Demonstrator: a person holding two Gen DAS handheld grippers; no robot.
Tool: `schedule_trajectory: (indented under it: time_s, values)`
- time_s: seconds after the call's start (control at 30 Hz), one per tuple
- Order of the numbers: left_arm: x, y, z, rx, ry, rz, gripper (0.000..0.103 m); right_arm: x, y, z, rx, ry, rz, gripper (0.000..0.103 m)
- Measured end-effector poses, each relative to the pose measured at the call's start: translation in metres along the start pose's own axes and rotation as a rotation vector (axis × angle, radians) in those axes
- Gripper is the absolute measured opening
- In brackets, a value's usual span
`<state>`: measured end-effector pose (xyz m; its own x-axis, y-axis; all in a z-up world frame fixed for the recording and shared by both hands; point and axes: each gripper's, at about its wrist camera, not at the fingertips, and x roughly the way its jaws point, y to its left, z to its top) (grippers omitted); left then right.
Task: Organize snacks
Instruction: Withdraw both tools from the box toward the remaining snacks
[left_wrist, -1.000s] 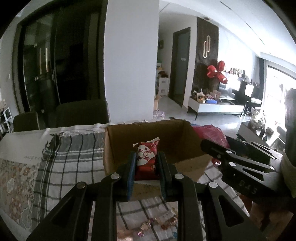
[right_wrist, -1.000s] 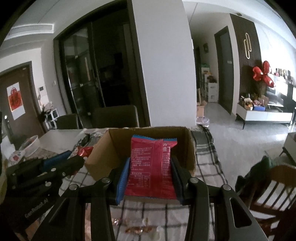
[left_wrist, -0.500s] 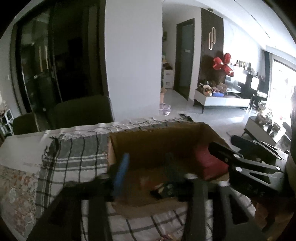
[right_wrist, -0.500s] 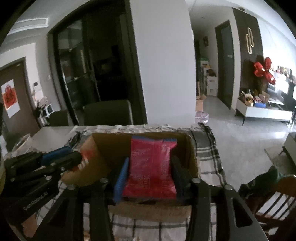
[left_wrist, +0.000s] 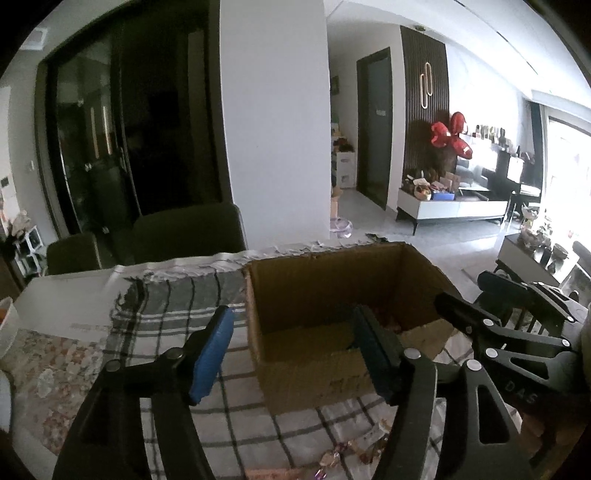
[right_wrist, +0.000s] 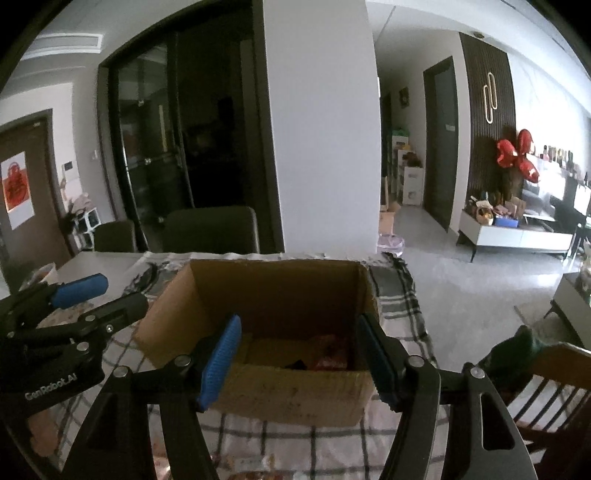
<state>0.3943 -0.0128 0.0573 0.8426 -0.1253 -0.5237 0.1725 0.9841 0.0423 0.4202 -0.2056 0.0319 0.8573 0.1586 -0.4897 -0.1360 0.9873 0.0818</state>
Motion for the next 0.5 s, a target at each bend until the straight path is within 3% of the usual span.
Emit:
schedule_trajectory:
  time_s: [0.5]
  values:
    - [-0.056,0.014,-0.047,-0.006,-0.01,0.036,0.07,-0.041,0.024,-0.038,0.002,0.009,0.043,0.066]
